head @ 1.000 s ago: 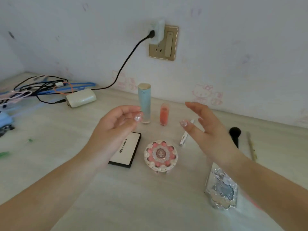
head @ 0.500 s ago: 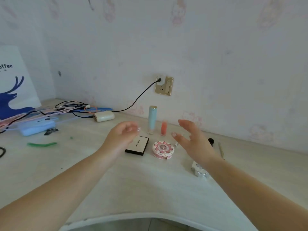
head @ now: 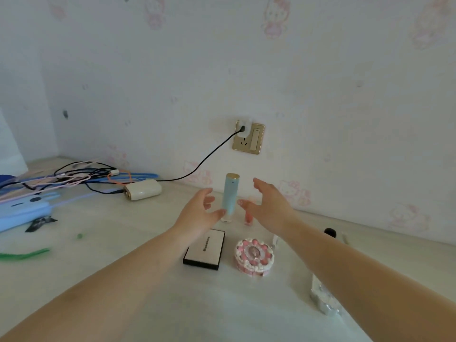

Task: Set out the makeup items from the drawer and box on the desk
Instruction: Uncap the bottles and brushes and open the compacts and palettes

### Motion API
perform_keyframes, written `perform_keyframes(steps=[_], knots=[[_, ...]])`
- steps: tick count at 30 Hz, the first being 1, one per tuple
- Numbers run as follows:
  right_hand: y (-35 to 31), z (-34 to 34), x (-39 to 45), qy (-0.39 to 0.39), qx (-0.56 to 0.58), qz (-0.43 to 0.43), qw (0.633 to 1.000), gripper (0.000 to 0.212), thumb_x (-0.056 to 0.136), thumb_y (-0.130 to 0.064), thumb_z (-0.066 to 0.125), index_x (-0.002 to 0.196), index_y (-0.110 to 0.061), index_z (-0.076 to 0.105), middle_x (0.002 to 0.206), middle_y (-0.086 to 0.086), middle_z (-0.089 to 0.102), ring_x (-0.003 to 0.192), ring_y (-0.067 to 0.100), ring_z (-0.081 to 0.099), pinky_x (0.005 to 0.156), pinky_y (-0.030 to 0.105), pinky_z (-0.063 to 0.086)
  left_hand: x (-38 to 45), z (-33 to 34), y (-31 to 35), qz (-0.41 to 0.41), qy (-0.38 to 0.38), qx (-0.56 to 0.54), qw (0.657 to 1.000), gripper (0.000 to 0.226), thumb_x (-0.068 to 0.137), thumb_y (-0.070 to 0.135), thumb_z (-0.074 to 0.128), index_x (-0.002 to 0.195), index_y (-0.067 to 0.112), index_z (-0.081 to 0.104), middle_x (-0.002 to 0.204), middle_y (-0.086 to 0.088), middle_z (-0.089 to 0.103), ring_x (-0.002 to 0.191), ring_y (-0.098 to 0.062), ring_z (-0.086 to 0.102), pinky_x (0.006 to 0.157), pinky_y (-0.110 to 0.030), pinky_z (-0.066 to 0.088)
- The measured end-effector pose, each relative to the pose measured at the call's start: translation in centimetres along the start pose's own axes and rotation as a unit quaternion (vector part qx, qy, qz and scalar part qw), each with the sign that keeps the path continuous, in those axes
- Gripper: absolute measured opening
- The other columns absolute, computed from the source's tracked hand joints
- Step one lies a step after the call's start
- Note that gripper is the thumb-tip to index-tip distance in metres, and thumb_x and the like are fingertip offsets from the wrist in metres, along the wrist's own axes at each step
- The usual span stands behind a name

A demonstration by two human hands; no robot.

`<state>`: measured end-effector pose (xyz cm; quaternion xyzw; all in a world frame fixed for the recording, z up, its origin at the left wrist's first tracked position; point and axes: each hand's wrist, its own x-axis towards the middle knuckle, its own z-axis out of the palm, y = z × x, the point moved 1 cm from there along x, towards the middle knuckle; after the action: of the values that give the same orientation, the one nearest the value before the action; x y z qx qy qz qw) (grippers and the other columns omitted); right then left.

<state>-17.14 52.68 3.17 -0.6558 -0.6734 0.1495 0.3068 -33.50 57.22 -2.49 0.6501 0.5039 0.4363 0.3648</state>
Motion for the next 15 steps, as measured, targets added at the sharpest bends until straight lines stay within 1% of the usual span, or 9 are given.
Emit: perform_keyframes(steps=[1, 2, 3, 5, 7, 9, 12, 13, 15], knots=[[0.3, 0.3, 1.1, -0.001, -0.018, 0.007, 1.0, 0.073, 0.09, -0.042, 0.056, 0.149, -0.021, 0.019, 0.151, -0.003, 0.029, 0.119, 0.018, 0.052, 0.079, 0.016, 0.037, 1.0, 0.4, -0.6, -0.003, -0.001, 0.001, 1.0, 0.069, 0.081, 0.024, 0.072, 0.14, 0.02, 0.036, 0.134, 0.001, 0.052, 0.117, -0.011, 0.05, 0.093, -0.027, 0.042], [0.8, 0.6, 2.5, -0.001, -0.03, 0.01, 1.0, 0.074, 0.09, -0.043, 0.055, 0.149, -0.021, 0.018, 0.152, -0.003, 0.028, 0.123, 0.019, 0.049, 0.085, 0.019, 0.039, 2.3, 0.9, -1.3, -0.002, -0.002, 0.002, 1.0, 0.069, 0.081, 0.024, 0.071, 0.14, 0.019, 0.036, 0.134, 0.0, 0.052, 0.118, -0.011, 0.05, 0.096, -0.028, 0.042], [1.2, 1.0, 3.6, -0.001, -0.037, 0.011, 0.999, 0.075, 0.089, -0.044, 0.055, 0.149, -0.02, 0.018, 0.152, -0.002, 0.029, 0.128, 0.019, 0.044, 0.094, 0.025, 0.038, 3.1, 1.2, -1.8, -0.002, -0.003, 0.0, 1.0, 0.068, 0.081, 0.024, 0.07, 0.14, 0.019, 0.037, 0.134, 0.0, 0.052, 0.119, -0.012, 0.05, 0.098, -0.029, 0.041], [1.8, 1.7, 5.8, 0.002, -0.042, 0.011, 0.999, 0.075, 0.088, -0.044, 0.056, 0.149, -0.02, 0.02, 0.149, -0.003, 0.036, 0.134, 0.018, 0.038, 0.105, 0.032, 0.033, 4.7, 2.0, -2.5, -0.001, -0.005, -0.002, 1.0, 0.066, 0.082, 0.024, 0.07, 0.14, 0.017, 0.038, 0.134, 0.0, 0.052, 0.121, -0.013, 0.05, 0.099, -0.027, 0.04], [2.0, 2.3, 7.5, 0.008, -0.029, 0.009, 1.0, 0.074, 0.086, -0.044, 0.058, 0.147, -0.022, 0.023, 0.144, -0.006, 0.043, 0.132, 0.018, 0.042, 0.11, 0.038, 0.031, 6.1, 2.6, -3.1, 0.007, -0.011, -0.017, 1.0, 0.064, 0.082, 0.022, 0.07, 0.138, 0.015, 0.04, 0.132, -0.001, 0.054, 0.121, -0.013, 0.051, 0.096, -0.025, 0.039], [1.9, 3.0, 8.7, 0.013, -0.012, -0.002, 1.0, 0.072, 0.084, -0.044, 0.06, 0.144, -0.025, 0.026, 0.138, -0.008, 0.049, 0.126, 0.019, 0.047, 0.11, 0.043, 0.032, 7.2, 2.9, -3.4, 0.019, -0.024, -0.037, 0.999, 0.057, 0.082, 0.018, 0.07, 0.133, 0.013, 0.045, 0.126, -0.002, 0.059, 0.118, -0.014, 0.054, 0.093, -0.022, 0.041], [1.8, 3.9, 9.6, 0.019, -0.011, -0.011, 1.0, 0.065, 0.082, -0.046, 0.062, 0.136, -0.026, 0.034, 0.13, -0.005, 0.056, 0.118, 0.02, 0.053, 0.106, 0.043, 0.035, 8.1, 3.5, -3.6, 0.044, -0.037, -0.053, 0.997, 0.035, 0.083, 0.01, 0.068, 0.117, 0.009, 0.057, 0.106, 0.001, 0.067, 0.099, -0.011, 0.063, 0.075, -0.006, 0.046], [1.8, 4.2, 9.8, 0.022, -0.015, -0.006, 1.0, 0.061, 0.081, -0.047, 0.063, 0.132, -0.026, 0.037, 0.125, -0.004, 0.058, 0.115, 0.021, 0.054, 0.104, 0.042, 0.037, 8.2, 3.8, -3.6, 0.046, -0.038, -0.057, 0.997, 0.028, 0.083, 0.009, 0.066, 0.11, 0.01, 0.059, 0.1, 0.003, 0.068, 0.091, -0.008, 0.064, 0.069, -0.004, 0.046], [1.6, 4.8, 9.8, 0.031, -0.025, 0.009, 0.999, 0.054, 0.08, -0.048, 0.063, 0.122, -0.022, 0.041, 0.116, -0.001, 0.061, 0.109, 0.024, 0.056, 0.096, 0.041, 0.044, 8.3, 4.2, -3.7, 0.043, -0.029, -0.063, 0.997, 0.02, 0.084, 0.01, 0.064, 0.101, 0.019, 0.059, 0.092, 0.006, 0.067, 0.082, -0.002, 0.063, 0.066, -0.006, 0.047]])
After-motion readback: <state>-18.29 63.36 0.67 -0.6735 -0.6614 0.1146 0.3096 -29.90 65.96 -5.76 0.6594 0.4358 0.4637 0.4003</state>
